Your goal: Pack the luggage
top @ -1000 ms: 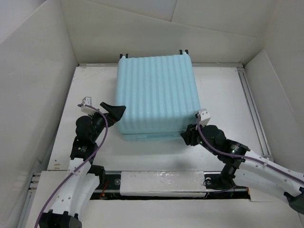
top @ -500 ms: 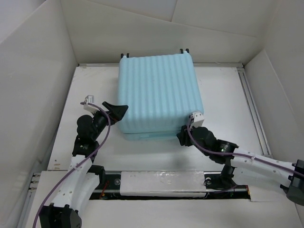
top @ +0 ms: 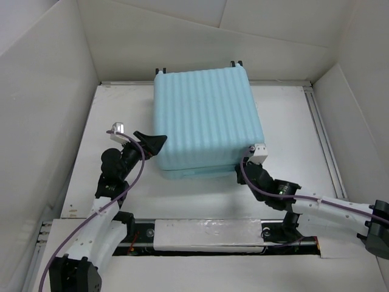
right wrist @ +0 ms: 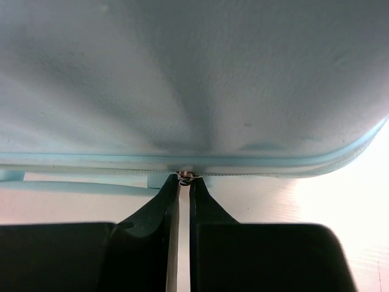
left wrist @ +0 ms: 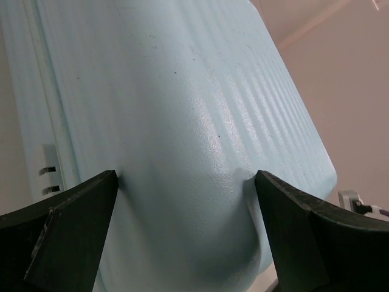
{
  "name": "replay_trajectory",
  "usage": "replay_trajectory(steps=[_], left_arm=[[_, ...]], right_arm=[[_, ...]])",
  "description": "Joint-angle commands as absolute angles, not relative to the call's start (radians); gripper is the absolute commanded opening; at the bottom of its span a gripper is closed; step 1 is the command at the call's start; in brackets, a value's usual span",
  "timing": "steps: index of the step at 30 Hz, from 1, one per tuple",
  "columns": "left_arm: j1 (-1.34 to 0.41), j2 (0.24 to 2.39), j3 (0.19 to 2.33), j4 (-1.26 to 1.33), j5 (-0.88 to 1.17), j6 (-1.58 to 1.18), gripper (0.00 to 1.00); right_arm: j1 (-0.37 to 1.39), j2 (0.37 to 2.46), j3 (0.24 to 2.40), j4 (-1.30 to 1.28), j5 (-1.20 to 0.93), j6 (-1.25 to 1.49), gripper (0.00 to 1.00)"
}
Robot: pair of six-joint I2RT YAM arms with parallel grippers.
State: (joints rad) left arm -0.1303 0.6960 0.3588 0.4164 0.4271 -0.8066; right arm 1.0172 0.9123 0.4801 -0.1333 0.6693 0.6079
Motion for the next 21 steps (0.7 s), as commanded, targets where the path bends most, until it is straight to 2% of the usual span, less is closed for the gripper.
replay_trajectory(steps=[1,2,4,5,9,14,16,21], left_arm=[[-0.266,0.732,0.370,0.456,0.467,-0.825,0.88],[-0.390,0.764,0.388,0.442,0.407,-0.825,0.88],[-0.493,0.790,0.469,0.376,0.204,-0.779,0.88],[-0.547,0.802,0.469,0.376,0.181,-0.779,0.88],[-0.557,0.828,0.482,0.443,0.199,-0.811,0.87],[-0.557,0.838,0.422,0.520,0.229,-0.879,0.84],[-0.567,0.838,0.411,0.529,0.229,-0.888,0.83],[-0.633,0.827,0.411,0.529,0.199,-0.899,0.83]], right_arm=[[1.041,0.914,0.474,-0.081,0.749,0.658,0.00],[1.042,0.914,0.474,-0.081,0.749,0.658,0.00],[1.052,0.914,0.486,-0.095,0.749,0.647,0.00],[1.063,0.914,0.500,-0.125,0.739,0.647,0.00],[1.112,0.894,0.512,-0.170,0.718,0.657,0.00],[1.186,0.939,0.512,0.001,0.574,0.638,0.00],[1.259,0.995,0.563,0.055,0.540,0.638,0.00],[1.411,1.290,0.770,0.104,0.531,0.591,0.00]])
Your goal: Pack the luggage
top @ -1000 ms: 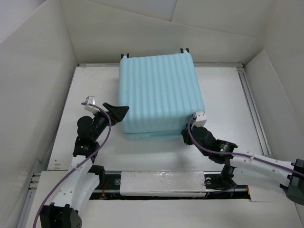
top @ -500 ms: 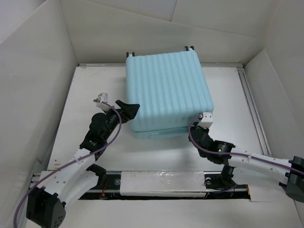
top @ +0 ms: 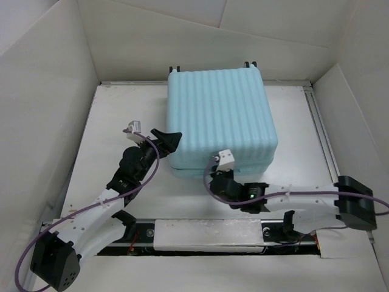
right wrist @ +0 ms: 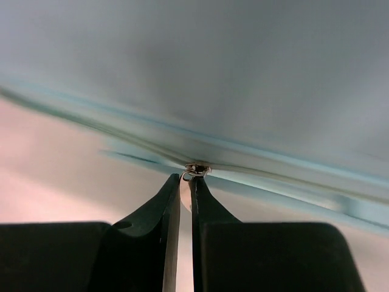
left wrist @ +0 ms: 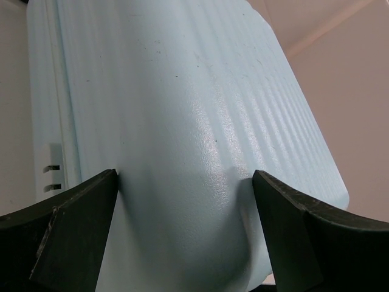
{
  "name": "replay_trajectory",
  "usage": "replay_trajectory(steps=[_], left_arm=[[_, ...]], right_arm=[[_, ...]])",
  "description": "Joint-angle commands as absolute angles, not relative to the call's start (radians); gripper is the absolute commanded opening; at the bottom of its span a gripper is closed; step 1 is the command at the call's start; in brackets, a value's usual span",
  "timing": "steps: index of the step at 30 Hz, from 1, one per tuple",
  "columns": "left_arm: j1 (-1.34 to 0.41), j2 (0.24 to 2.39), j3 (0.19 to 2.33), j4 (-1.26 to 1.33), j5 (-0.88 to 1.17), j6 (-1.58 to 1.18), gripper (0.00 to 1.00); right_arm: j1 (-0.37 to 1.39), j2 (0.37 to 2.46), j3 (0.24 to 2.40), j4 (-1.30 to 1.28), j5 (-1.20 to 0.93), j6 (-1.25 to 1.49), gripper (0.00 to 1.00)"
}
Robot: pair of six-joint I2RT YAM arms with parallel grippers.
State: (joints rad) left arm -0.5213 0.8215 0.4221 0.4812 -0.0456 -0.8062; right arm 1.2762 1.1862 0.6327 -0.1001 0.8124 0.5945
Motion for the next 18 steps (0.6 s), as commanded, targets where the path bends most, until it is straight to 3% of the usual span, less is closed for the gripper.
replay_trajectory(steps=[1,6,11,14,18], left_arm=[[-0.644,0.816,0.411,0.529,0.187,-0.899,0.83],[-0.663,0.770,0.402,0.529,0.208,-0.946,0.83],[-0.663,0.681,0.393,0.438,0.227,-1.020,0.83],[-0.663,0.597,0.381,0.393,0.207,-1.045,0.88],[-0.663,0.516,0.388,0.330,0.180,-1.069,0.92]], right_arm=[[1.443,1.334,0.810,0.113,0.531,0.575,0.00],[1.463,1.571,0.995,0.214,0.511,0.509,0.00],[1.463,1.654,0.985,0.497,0.488,0.463,0.00],[1.463,1.680,0.939,0.693,0.498,0.449,0.00],[1.463,1.701,0.917,0.733,0.548,0.485,0.00]])
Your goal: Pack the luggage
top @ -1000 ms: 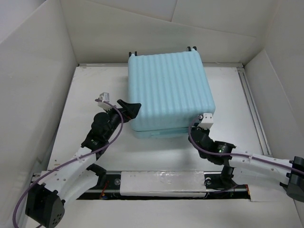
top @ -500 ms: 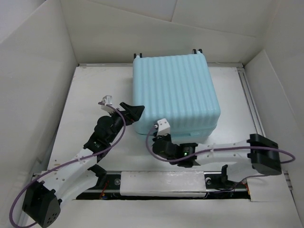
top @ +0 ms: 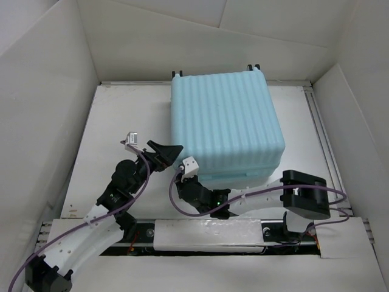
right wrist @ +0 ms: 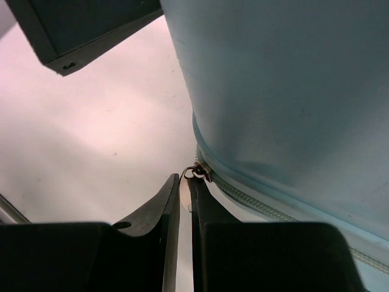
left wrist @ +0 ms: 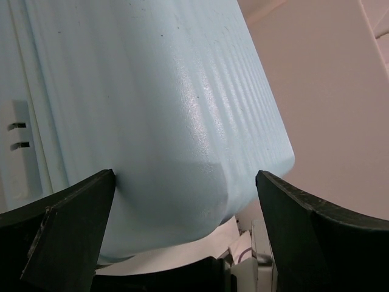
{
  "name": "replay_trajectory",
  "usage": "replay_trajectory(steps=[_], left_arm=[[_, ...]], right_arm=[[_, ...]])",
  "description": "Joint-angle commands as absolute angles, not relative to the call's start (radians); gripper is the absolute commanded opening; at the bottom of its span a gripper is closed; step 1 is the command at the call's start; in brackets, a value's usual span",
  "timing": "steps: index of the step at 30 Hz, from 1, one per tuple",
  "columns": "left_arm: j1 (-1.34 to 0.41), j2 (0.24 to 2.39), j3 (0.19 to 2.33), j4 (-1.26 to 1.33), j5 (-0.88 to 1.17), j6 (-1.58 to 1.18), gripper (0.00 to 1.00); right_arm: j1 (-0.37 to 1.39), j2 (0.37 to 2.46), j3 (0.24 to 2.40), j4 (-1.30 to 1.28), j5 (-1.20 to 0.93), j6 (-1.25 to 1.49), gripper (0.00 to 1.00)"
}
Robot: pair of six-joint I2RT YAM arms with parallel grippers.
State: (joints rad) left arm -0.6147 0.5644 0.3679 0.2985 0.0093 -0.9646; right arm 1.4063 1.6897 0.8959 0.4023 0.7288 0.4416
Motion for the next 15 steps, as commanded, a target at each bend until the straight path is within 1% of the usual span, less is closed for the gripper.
replay_trajectory(steps=[1,4,5,8,10,11,12,13,14,15], left_arm=[[-0.663,0.515,0.399,0.316,0.179,-1.069,0.94],[-0.663,0.506,0.448,0.252,0.147,-1.031,1.00],[-0.663,0.496,0.463,0.233,0.129,-1.022,1.00],[-0.663,0.509,0.526,0.164,0.060,-0.980,1.00],[-0.638,0.551,0.575,0.138,0.049,-0.957,1.00],[-0.628,0.567,0.590,0.129,0.049,-0.937,1.00],[-0.602,0.610,0.607,0.112,0.049,-0.924,1.00],[-0.585,0.635,0.650,0.100,0.049,-0.911,1.00],[-0.568,0.658,0.672,0.075,0.058,-0.881,1.00],[-0.546,0.681,0.692,0.075,0.058,-0.867,1.00]], right_arm=[[1.463,1.689,0.885,0.750,0.548,0.485,0.00],[1.489,1.612,0.821,0.770,0.566,0.495,0.00],[1.502,1.589,0.784,0.770,0.566,0.495,0.00],[1.541,1.481,0.750,0.642,0.615,0.526,0.00],[1.552,1.405,0.739,0.502,0.626,0.557,0.00],[1.552,1.385,0.739,0.456,0.626,0.557,0.05],[1.563,1.368,0.739,0.416,0.615,0.566,0.12],[1.563,1.335,0.739,0.320,0.627,0.581,0.38],[1.580,1.318,0.739,0.267,0.647,0.612,0.50],[1.606,1.301,0.753,0.221,0.687,0.624,0.59]])
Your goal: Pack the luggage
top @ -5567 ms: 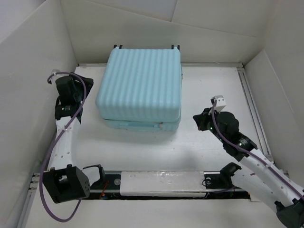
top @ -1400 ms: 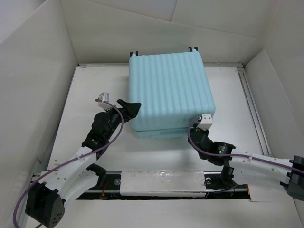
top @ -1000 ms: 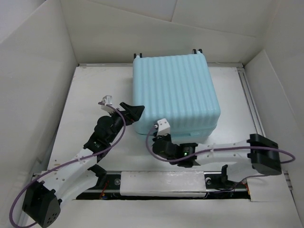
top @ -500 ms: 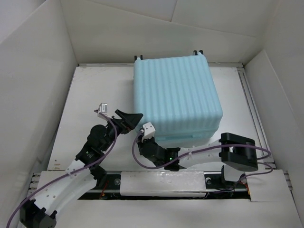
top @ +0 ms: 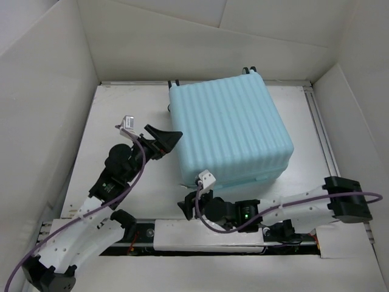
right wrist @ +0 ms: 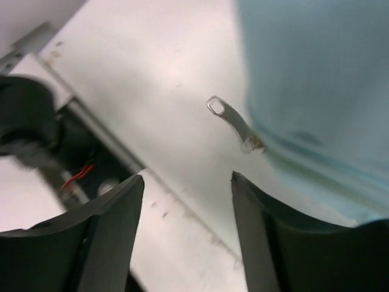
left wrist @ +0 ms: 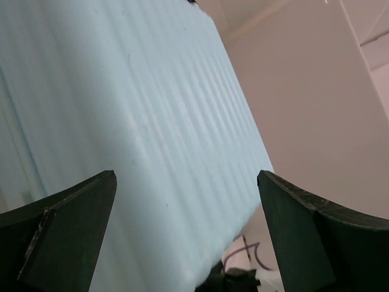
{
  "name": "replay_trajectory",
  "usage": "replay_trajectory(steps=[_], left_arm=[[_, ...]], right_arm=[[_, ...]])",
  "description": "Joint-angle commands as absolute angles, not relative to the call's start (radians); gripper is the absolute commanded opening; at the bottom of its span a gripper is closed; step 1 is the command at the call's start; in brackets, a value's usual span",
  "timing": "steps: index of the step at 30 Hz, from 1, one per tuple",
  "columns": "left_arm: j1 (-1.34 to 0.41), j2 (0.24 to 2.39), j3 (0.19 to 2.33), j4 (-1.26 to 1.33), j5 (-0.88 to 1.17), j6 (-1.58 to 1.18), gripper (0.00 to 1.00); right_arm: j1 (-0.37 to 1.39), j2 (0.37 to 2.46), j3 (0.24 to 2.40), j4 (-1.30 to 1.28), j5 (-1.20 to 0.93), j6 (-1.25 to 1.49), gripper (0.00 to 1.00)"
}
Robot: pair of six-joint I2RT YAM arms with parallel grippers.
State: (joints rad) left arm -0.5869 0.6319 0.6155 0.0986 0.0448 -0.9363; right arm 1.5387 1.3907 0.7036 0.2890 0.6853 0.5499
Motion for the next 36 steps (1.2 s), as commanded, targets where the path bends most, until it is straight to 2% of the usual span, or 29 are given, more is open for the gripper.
replay_trajectory(steps=[1,4,8,10,11,14,15,17,19,21,22,26,29,33,36], left_arm=[[-0.496,0.721,0.709,0.065,0.058,-0.858,1.00],[-0.378,0.797,0.764,0.064,0.101,-0.841,1.00],[-0.237,0.935,0.821,0.095,0.179,-0.830,1.00],[-0.190,1.009,0.871,0.109,0.239,-0.830,1.00],[-0.178,1.082,0.893,0.118,0.239,-0.830,1.00],[-0.178,1.187,0.994,0.132,0.224,-0.821,1.00],[-0.178,1.253,1.017,0.141,0.233,-0.821,1.00],[-0.178,1.314,1.089,0.161,0.261,-0.821,1.00],[-0.169,1.412,1.136,0.189,0.281,-0.834,1.00],[-0.169,1.475,1.213,0.202,0.302,-0.860,1.00],[-0.158,1.538,1.238,0.212,0.317,-0.861,1.00],[-0.120,1.692,1.370,0.212,0.354,-0.900,1.00],[-0.110,1.799,1.491,0.189,0.368,-0.900,1.00],[-0.110,1.937,1.704,0.112,0.377,-0.879,1.00],[-0.110,2.014,1.762,0.100,0.411,-0.879,1.00]], right_arm=[[1.618,1.260,0.768,0.125,0.705,0.636,0.68],[1.637,1.186,0.769,0.011,0.747,0.646,0.74],[1.637,1.010,0.769,-0.182,0.796,0.646,0.74],[1.637,0.959,0.769,-0.228,0.805,0.655,0.67],[1.637,0.936,0.769,-0.251,0.805,0.655,0.63],[1.637,0.859,0.749,-0.320,0.825,0.681,0.29],[1.637,0.830,0.749,-0.346,0.825,0.695,0.11],[1.637,0.807,0.726,-0.356,0.825,0.707,0.08],[1.637,0.782,0.698,-0.345,0.815,0.707,0.14],[1.637,0.782,0.689,-0.345,0.805,0.707,0.29],[1.637,0.782,0.689,-0.357,0.805,0.707,0.43],[1.647,0.782,0.678,-0.329,0.784,0.687,0.64],[1.658,0.804,0.658,-0.266,0.762,0.661,0.71],[1.658,0.845,0.649,-0.213,0.742,0.641,0.72],[1.658,0.867,0.649,-0.227,0.756,0.632,0.72]])
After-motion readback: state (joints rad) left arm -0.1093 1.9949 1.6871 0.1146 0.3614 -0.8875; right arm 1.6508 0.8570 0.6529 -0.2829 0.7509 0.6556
